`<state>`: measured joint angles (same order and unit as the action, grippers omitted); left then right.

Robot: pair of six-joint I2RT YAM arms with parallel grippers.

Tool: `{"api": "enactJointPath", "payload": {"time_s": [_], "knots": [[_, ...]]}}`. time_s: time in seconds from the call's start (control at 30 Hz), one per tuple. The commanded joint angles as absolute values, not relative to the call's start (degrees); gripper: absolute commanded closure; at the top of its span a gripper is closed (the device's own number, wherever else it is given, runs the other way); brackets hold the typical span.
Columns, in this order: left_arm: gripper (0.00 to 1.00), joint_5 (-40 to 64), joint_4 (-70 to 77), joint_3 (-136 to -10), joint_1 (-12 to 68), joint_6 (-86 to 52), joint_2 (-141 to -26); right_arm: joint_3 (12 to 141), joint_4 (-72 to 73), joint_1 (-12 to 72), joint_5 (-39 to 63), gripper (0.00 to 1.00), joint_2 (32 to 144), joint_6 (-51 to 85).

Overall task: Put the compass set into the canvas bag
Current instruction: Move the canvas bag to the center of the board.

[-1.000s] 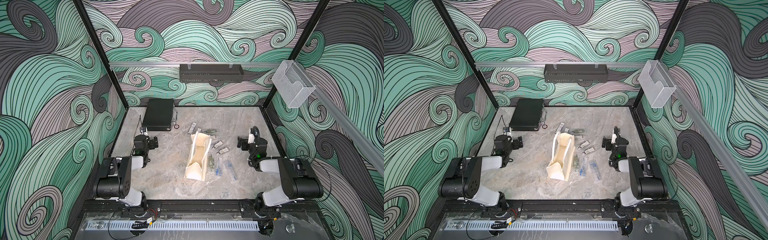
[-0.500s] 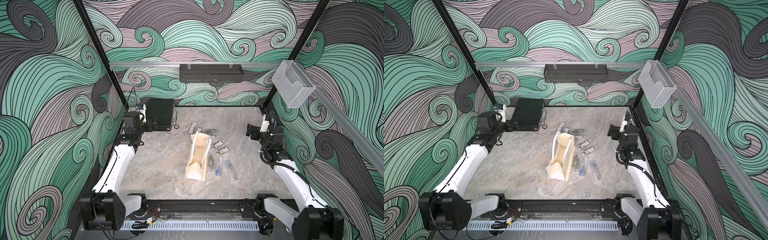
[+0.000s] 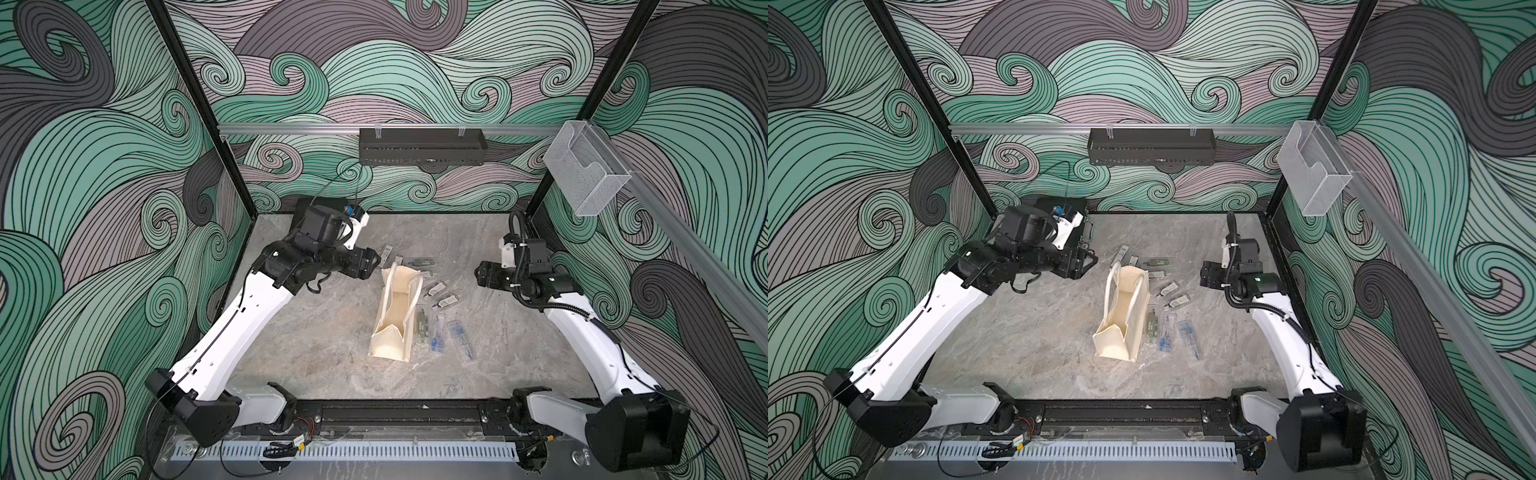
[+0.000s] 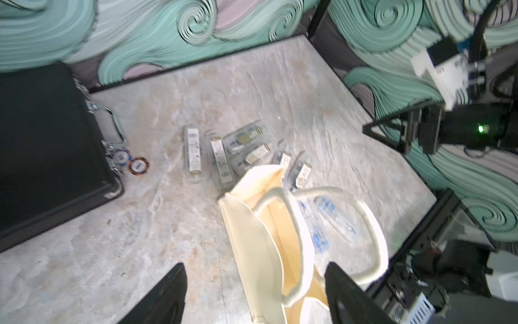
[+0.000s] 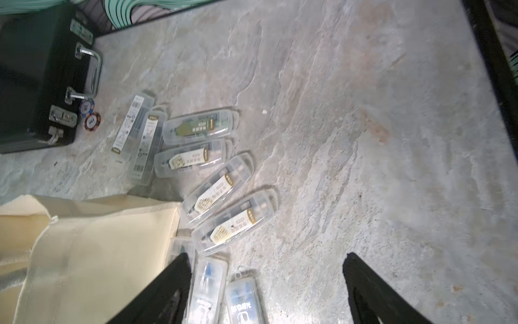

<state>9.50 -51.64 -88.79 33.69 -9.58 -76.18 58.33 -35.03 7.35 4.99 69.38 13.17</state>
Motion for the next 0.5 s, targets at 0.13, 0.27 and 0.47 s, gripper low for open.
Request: {"api": "enactJointPath", "payload": {"time_s": [0.13, 0.27, 0.47], "knots": [[0.34, 10.49, -58.65, -92.01, 39.64, -15.03, -80.68, 59.90, -38.91, 10.11, 7.72, 0.17, 72.28, 15.26], [0.36, 11.00, -56.00, -91.22, 40.25, -17.44, -81.12, 59.86, -38.99, 11.80, 8.25, 0.19, 73.71, 15.53], [0.57, 6.95, -53.32, -91.83, 39.90, -21.99, -86.20, 60.07, -38.34, 13.78, 8.97, 0.26, 76.13, 16.85]]}}
